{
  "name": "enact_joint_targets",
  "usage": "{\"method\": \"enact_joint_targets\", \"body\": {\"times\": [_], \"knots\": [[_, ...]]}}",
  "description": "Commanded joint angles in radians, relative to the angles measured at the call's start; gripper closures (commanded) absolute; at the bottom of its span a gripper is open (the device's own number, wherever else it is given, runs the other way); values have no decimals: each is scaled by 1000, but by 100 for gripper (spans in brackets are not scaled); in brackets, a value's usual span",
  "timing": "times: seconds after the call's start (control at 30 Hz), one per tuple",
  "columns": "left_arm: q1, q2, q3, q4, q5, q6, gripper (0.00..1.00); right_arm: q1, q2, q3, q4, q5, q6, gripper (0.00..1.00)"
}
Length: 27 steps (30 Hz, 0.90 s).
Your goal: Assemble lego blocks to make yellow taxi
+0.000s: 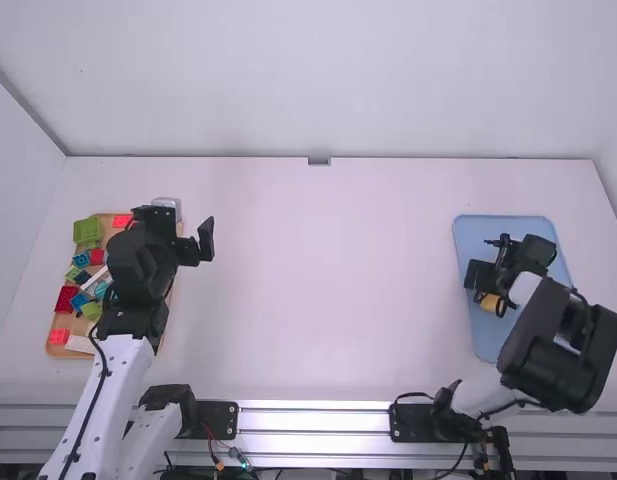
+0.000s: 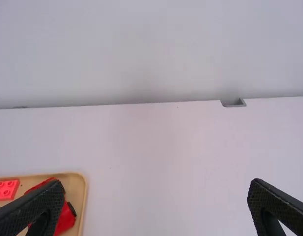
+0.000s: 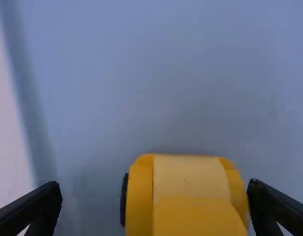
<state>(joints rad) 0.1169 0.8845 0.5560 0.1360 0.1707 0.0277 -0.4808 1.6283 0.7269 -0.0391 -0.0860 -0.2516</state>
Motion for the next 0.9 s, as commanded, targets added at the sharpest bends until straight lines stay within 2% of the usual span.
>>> {"method": "enact_joint_targets", "body": {"times": [0.0, 0.17, 0.2, 0.27, 0.33, 0.63, 0.87], "knots": [[1, -39, -11, 3, -3, -20, 1, 47, -138, -1, -45, 66, 53, 1], [1, -127, -11, 3, -3, -84, 1, 150, -387, -1, -150, 65, 72, 1], [1, -134, -11, 3, -4, -90, 1, 155, -396, -1, -152, 65, 72, 1], [0, -190, -11, 0, -4, -94, 1, 211, -511, -1, -176, 65, 71, 1], [-1, -221, -14, -11, -6, -86, 1, 241, -572, -4, -186, 67, 74, 1], [-117, -342, -135, -132, -127, -28, 13, 356, -688, -119, -71, 86, 189, 13], [-117, -472, -265, -136, -171, -28, 26, 476, -808, -239, 39, 86, 252, 25]]}}
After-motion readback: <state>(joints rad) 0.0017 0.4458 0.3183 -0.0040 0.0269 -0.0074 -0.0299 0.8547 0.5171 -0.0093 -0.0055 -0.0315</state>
